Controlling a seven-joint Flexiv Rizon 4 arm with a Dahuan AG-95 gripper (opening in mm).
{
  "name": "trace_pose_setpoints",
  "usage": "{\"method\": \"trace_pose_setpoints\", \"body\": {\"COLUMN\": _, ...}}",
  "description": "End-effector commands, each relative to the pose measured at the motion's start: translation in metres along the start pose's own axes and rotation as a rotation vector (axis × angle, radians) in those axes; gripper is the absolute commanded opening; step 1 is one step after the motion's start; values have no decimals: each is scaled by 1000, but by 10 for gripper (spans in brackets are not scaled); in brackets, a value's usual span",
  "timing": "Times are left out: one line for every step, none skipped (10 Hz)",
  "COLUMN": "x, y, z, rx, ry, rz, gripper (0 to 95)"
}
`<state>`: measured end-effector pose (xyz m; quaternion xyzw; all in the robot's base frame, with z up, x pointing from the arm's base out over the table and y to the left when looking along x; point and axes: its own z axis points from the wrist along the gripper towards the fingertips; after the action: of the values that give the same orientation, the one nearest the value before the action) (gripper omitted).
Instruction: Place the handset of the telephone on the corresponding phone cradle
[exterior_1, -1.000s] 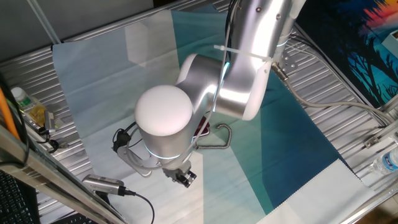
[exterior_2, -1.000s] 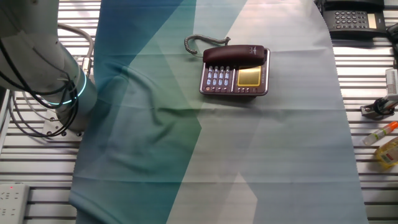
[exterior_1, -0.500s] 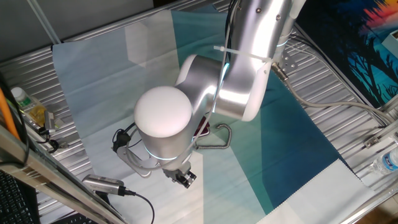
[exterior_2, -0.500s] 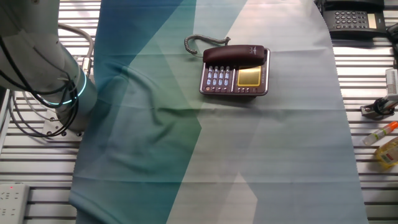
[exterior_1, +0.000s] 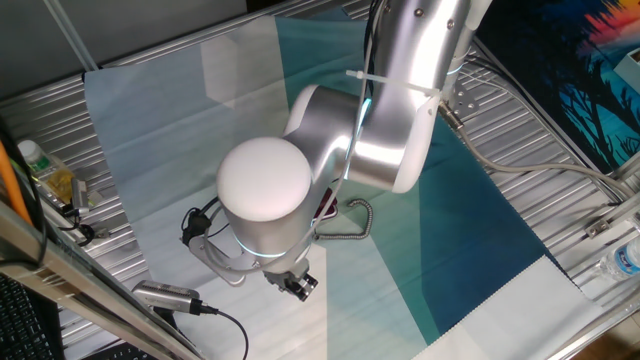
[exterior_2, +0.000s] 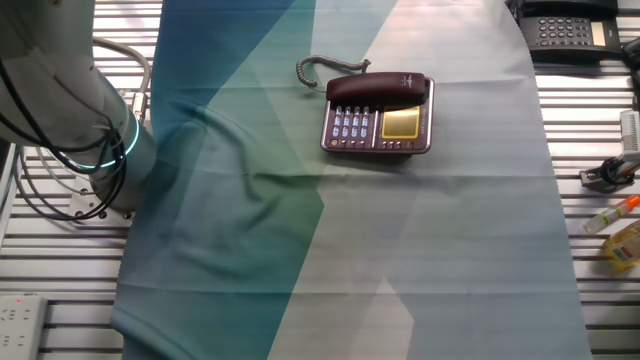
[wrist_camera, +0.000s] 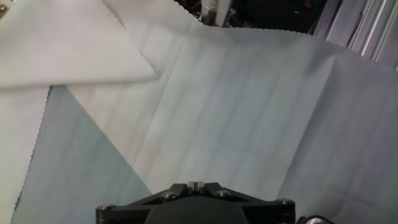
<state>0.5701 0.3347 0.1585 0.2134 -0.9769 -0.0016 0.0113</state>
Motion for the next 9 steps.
{"method": "trace_pose_setpoints", "body": {"x": 0, "y": 3, "z": -6, "rx": 8, "ry": 25, "rz": 12, "gripper": 0}}
{"method": "trace_pose_setpoints", "body": {"x": 0, "y": 3, "z": -7, "rx": 9, "ry": 26, "rz": 17, "gripper": 0}}
{"method": "trace_pose_setpoints", "body": {"x": 0, "y": 3, "z": -7, "rx": 8, "ry": 25, "rz": 19, "gripper": 0}}
{"method": "trace_pose_setpoints", "body": {"x": 0, "y": 4, "z": -7, "rx": 8, "ry": 24, "rz": 21, "gripper": 0}}
{"method": "trace_pose_setpoints", "body": {"x": 0, "y": 4, "z": -7, "rx": 7, "ry": 24, "rz": 21, "gripper": 0}}
{"method": "trace_pose_setpoints", "body": {"x": 0, "y": 4, "z": -7, "rx": 7, "ry": 26, "rz": 21, "gripper": 0}}
{"method": "trace_pose_setpoints", "body": {"x": 0, "y": 4, "z": -7, "rx": 4, "ry": 26, "rz": 27, "gripper": 0}}
{"method": "trace_pose_setpoints", "body": {"x": 0, "y": 4, "z": -7, "rx": 4, "ry": 25, "rz": 37, "gripper": 0}}
{"method": "trace_pose_setpoints", "body": {"x": 0, "y": 4, "z": -7, "rx": 4, "ry": 25, "rz": 37, "gripper": 0}}
